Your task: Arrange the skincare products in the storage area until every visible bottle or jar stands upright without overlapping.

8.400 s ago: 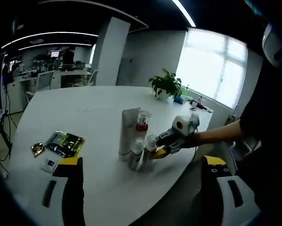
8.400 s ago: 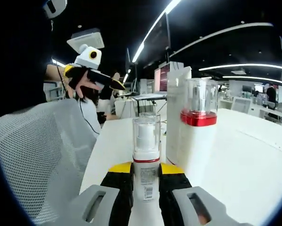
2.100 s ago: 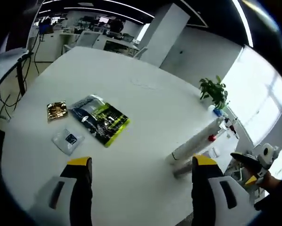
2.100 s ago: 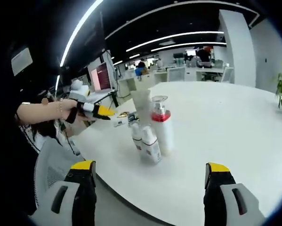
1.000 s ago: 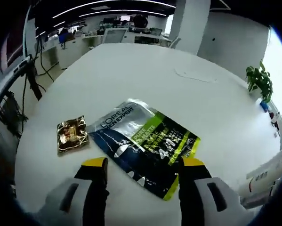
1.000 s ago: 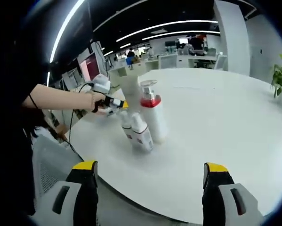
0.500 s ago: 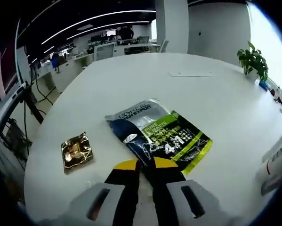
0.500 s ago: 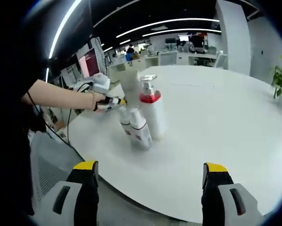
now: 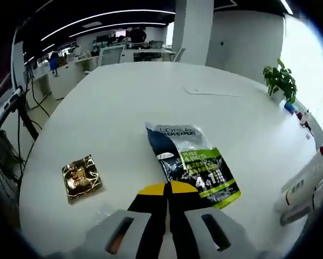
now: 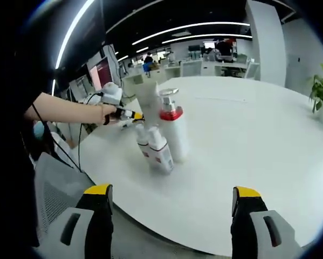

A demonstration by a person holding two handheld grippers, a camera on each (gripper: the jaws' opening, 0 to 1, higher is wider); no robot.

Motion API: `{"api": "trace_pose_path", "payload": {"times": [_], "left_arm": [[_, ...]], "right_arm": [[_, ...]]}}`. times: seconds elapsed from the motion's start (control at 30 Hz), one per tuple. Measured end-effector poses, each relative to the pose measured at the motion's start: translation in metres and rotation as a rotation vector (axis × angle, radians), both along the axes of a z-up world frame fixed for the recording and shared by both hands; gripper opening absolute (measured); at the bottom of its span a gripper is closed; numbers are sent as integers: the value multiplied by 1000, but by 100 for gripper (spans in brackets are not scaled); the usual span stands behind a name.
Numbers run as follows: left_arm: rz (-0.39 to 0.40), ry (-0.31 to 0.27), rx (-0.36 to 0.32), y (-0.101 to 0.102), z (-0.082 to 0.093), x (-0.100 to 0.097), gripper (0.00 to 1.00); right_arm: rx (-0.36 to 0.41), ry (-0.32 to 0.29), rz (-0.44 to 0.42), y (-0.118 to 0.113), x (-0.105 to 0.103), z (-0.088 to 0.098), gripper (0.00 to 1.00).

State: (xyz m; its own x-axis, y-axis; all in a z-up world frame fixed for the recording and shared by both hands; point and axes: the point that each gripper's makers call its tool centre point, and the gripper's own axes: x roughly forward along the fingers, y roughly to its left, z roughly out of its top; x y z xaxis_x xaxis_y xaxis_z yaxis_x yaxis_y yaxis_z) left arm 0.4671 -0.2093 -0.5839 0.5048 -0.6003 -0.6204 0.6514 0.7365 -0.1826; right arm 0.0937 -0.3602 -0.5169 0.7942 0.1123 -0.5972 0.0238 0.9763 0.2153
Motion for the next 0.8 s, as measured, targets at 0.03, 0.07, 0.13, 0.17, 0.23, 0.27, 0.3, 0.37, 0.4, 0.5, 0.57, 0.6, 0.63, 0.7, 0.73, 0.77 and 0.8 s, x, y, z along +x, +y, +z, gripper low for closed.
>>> {"api": "trace_pose_path", "payload": {"times": [0.03, 0.07, 0.13, 0.17, 0.23, 0.27, 0.3, 0.37, 0.4, 0.5, 0.57, 0.6, 0.63, 0.7, 0.73, 0.77, 0.8], "left_arm": [[2, 3, -24, 0, 10, -5, 1], [6, 16, -67, 0, 22, -10, 1], [4, 29, -130, -2, 36, -18, 1], [9, 36, -156, -2, 42, -20, 1], [5, 36, -177, 0, 54, -29, 1], [2, 33, -185, -1, 58, -30, 1], [0, 32, -190, -1, 60, -31, 1], [1, 33, -218, 1, 67, -35, 1], [-2, 32, -225, 2, 72, -38, 1], [-7, 20, -247, 8, 87, -48, 1], [-8, 16, -267, 13, 102, -56, 1], [-10, 17, -273, 15, 108, -60, 1], [-15, 17, -283, 14, 110, -60, 1], [-21, 12, -300, 15, 118, -66, 1], [-25, 8, -308, 16, 123, -71, 1], [-28, 5, -317, 17, 128, -74, 1], [-40, 11, -338, 14, 127, -70, 1]], "right_arm": [[12, -8, 1, 1, 1, 1, 95], [22, -15, 2, 1, 1, 3, 95], [49, -29, 13, 4, 2, 6, 96], [68, -38, 25, 7, 3, 8, 96], [75, -45, 44, 9, 2, 8, 95], [75, -48, 52, 10, 2, 9, 95], [76, -49, 66, 12, 1, 9, 94], [75, -52, 81, 14, 1, 12, 94], [75, -59, 87, 14, 1, 15, 94], [106, -116, 99, 20, 10, 32, 94], [107, -145, 120, 25, 15, 43, 94], [104, -149, 129, 27, 17, 45, 94], [102, -155, 143, 31, 18, 47, 93], [114, -175, 169, 40, 20, 55, 93], [136, -193, 186, 49, 21, 62, 93], [161, -209, 205, 57, 22, 68, 93], [189, -224, 218, 63, 23, 73, 92]]}}
